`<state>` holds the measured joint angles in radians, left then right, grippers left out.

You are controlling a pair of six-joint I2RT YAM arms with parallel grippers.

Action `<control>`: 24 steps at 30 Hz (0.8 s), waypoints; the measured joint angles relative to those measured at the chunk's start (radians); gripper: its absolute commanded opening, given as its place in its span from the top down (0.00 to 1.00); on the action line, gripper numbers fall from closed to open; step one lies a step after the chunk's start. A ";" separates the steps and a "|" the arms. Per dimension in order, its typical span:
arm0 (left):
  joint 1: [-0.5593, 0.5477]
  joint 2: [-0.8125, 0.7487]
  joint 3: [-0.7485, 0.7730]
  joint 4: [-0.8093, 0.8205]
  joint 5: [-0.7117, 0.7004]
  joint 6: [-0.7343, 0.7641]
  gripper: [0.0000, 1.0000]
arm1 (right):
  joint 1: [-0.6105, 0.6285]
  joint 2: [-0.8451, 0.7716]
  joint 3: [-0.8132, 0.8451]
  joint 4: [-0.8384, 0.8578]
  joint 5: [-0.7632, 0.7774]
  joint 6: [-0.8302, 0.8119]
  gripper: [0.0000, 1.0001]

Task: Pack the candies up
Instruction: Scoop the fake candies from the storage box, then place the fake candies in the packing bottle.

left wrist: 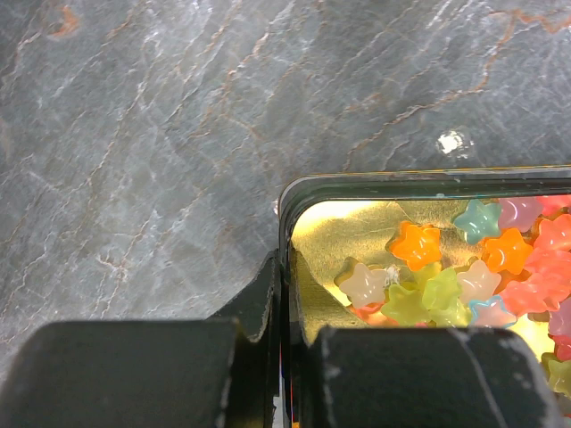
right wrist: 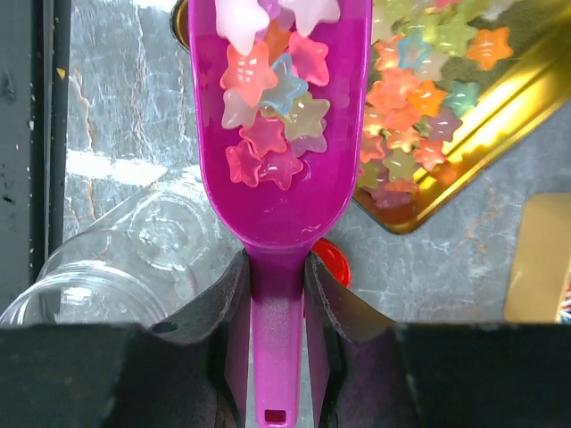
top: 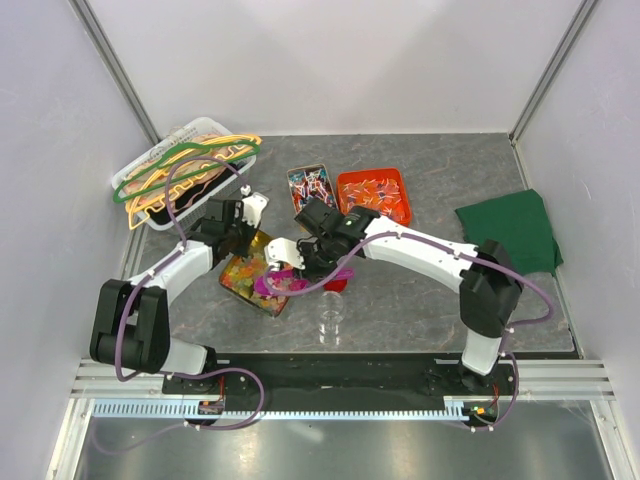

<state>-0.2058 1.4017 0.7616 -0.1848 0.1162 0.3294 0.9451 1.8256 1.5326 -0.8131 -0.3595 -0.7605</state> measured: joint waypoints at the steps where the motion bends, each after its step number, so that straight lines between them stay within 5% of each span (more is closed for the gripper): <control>1: 0.004 0.000 0.000 0.000 0.003 0.000 0.98 | -0.005 -0.014 -0.010 0.009 -0.007 0.000 1.00; 20: 0.045 0.060 0.000 0.000 0.129 -0.003 0.98 | -0.143 -0.302 -0.080 0.061 -0.052 -0.018 1.00; 24: 0.050 0.071 0.000 0.000 0.144 -0.003 0.87 | -0.144 -0.389 -0.090 -0.031 0.008 -0.051 1.00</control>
<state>-0.1555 1.4727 0.7616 -0.1848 0.2600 0.3267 0.8013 1.4368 1.4429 -0.8440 -0.3515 -0.8112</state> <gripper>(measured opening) 0.047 0.319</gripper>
